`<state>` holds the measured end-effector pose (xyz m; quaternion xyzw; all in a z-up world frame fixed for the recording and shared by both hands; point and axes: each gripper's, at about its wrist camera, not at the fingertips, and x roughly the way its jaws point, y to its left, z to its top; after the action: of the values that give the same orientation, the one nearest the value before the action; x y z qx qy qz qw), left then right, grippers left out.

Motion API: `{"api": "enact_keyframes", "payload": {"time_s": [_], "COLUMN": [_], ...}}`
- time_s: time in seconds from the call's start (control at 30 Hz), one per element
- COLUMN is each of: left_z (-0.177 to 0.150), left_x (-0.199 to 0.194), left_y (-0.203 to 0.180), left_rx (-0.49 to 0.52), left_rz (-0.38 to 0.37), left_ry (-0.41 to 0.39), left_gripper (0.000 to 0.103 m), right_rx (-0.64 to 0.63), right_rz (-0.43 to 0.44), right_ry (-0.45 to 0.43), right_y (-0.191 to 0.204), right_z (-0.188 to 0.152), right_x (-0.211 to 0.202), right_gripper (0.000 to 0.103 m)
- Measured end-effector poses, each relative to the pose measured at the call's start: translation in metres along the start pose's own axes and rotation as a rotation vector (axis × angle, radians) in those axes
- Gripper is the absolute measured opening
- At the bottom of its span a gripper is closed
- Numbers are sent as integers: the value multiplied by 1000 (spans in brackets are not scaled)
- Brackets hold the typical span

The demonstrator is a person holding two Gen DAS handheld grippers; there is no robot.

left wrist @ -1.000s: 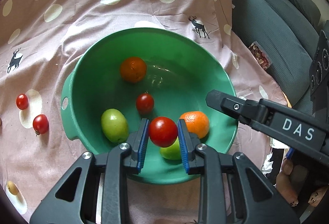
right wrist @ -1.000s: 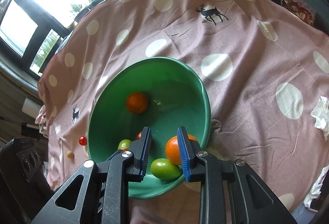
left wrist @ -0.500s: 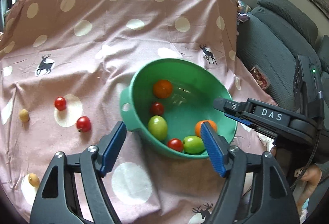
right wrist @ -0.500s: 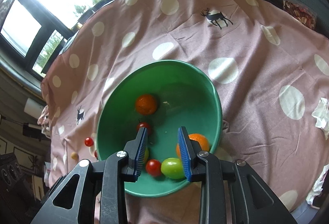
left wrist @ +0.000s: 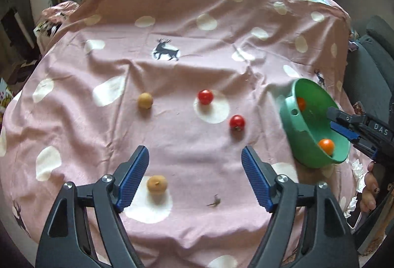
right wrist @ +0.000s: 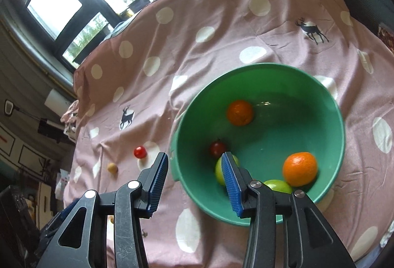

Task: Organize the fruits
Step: 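Move the right tool to a small yellow round fruit, then close the right tool on the small yellow fruit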

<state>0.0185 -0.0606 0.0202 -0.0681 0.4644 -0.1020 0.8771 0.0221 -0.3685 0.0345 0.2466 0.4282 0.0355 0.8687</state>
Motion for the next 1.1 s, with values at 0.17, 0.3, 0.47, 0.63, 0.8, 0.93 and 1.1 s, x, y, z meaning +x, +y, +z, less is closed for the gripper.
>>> {"api": "enact_keyframes", "payload": {"time_s": [0.17,0.3,0.47,0.63,0.8,0.93,1.1], "left_z": [-15,-20,-24,-25,-25,-24,-18], "left_x": [21,40,52,59,62,57,37], "left_y": [36,44,50,54,56,64,81], "left_rx": [-81,-91,-109,-119,-126,-156,-203], "left_rz": [-45,-44,-61,-80,-79,-87,-104], "left_ry": [107,170,222,236,219,208,137], "left_gripper": [53,43,33,29,27,27,27], "right_rx": [-88,-146,-191,-238,-276,-310,-301], "right_rz": [29,42,56,82,128,145,172], "right_ry": [38,72,129,182,253,302,365], "right_y": [31,50,68,96,132,163,186], "right_z": [-10,-19,-29,-34,-30,-29,-26], "right_x": [17,30,48,69,101,132,167], "right_gripper": [45,45,45,45,45,45,45]}}
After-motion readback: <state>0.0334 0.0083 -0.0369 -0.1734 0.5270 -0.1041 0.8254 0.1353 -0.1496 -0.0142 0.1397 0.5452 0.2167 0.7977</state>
